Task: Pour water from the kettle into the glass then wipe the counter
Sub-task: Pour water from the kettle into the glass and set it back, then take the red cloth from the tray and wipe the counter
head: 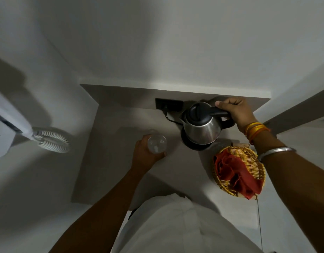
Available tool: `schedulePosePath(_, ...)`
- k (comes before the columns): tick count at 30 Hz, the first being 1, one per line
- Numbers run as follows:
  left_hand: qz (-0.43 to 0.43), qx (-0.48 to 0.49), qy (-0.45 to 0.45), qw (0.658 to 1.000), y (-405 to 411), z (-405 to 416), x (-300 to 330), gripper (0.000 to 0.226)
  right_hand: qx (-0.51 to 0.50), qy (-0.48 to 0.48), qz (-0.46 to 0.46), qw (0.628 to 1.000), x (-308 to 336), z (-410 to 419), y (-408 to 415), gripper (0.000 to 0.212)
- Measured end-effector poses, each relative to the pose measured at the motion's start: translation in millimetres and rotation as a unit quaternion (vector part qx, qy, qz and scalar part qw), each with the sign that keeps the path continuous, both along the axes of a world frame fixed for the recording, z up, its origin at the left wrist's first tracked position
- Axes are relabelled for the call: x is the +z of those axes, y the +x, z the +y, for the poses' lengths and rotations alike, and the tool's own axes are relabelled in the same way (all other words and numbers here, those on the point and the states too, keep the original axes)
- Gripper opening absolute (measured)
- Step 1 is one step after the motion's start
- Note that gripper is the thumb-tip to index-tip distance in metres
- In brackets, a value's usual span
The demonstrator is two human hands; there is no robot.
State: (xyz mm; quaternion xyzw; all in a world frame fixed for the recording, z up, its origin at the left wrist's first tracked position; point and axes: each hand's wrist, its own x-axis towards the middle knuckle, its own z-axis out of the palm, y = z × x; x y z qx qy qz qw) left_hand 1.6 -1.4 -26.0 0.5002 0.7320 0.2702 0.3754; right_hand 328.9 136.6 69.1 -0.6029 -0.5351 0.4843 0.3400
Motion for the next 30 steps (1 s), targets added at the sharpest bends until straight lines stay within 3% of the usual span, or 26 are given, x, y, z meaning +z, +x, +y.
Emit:
schedulePosePath(9,-0.018,-0.009,0.016,1.000,9,-8,-6,0.085,-0.098,-0.048,0.042,0.993,-47,-32,29,0.031)
schedulePosePath(14,-0.012,-0.018,0.014,1.000,8,-2,-6,0.087,-0.111,-0.024,0.022,0.993,-46,-25,19,0.036)
schedulePosePath(17,-0.017,-0.026,0.017,0.999,11,-4,-4,0.088,-0.212,0.006,-0.022,0.977,-50,-32,19,0.038)
schedulePosePath(19,-0.024,-0.026,0.022,0.999,11,-6,-4,0.085,-0.320,0.009,-0.062,0.945,-56,-48,18,0.029)
schedulePosePath(21,-0.023,-0.029,0.028,0.999,11,-8,-4,0.082,-0.359,-0.028,-0.091,0.929,-63,-77,13,0.020)
schedulePosePath(24,-0.026,-0.030,0.031,0.999,11,-11,-1,0.083,-0.260,-0.119,-0.194,0.938,-90,-125,10,0.030)
schedulePosePath(27,-0.026,-0.042,0.027,0.998,10,-16,-2,0.083,-0.154,-0.238,-0.378,0.881,-109,-159,5,0.066)
schedulePosePath(30,-0.021,-0.051,0.029,0.998,6,-22,-3,0.082,-0.102,-0.266,-0.455,0.844,-119,-172,3,0.075)
